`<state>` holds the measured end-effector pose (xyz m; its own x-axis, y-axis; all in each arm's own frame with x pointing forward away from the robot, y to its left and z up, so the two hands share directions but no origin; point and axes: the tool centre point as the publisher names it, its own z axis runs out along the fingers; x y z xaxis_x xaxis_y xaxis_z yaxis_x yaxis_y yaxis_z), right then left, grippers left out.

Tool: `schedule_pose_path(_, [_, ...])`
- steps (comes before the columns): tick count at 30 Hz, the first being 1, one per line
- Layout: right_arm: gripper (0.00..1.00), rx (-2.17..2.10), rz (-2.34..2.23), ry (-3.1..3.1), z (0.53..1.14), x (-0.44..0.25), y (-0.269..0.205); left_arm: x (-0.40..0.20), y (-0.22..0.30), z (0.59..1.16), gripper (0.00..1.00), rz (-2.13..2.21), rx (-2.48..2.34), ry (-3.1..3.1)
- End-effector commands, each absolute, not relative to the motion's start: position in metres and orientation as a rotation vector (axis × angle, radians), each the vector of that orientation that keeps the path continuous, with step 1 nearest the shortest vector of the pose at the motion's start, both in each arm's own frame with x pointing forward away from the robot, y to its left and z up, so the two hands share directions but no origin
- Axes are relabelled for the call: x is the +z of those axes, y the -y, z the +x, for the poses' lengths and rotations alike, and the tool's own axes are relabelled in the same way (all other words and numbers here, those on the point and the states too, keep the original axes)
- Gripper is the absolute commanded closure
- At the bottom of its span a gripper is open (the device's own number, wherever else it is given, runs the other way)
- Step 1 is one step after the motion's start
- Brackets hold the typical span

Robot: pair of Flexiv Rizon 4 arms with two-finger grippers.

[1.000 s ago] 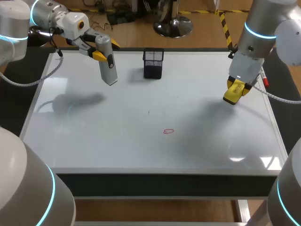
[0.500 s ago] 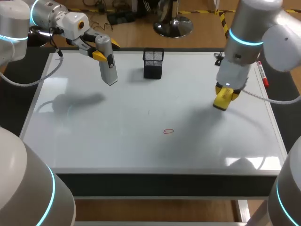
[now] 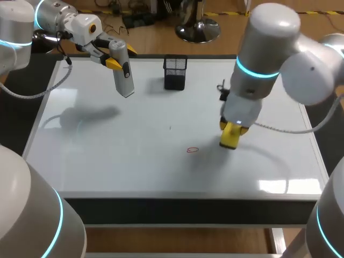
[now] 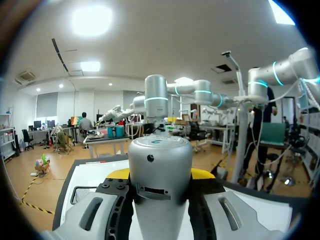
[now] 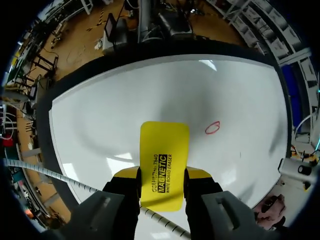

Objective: Pick up the inspection probe, press it on each red-marked spot on the whiteboard one by one, put down the probe, pick up the eraser, and wipe off all the red marks.

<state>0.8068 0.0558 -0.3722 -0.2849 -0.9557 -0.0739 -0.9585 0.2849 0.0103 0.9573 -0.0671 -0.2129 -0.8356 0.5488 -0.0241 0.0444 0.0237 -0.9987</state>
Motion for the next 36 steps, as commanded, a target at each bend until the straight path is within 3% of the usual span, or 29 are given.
schedule_pose_path(1, [1.0, -0.021, -1.891, -2.434, 0.787, -0.365, -0.084, -0.213, 0.067, 0.959, 1.0, -0.608, 1.867, 1.933])
schedule_pose_path(19, [1.0, -0.063, -2.23, -2.169, 0.772, -0.388, -0.181, -0.213, 0.067, 0.959, 1.0, -0.608, 1.867, 1.933])
schedule_pose_path(36, [1.0, -0.025, -2.334, -2.099, 0.782, -0.41, -0.196, -0.213, 0.067, 0.959, 1.0, -0.608, 1.867, 1.933])
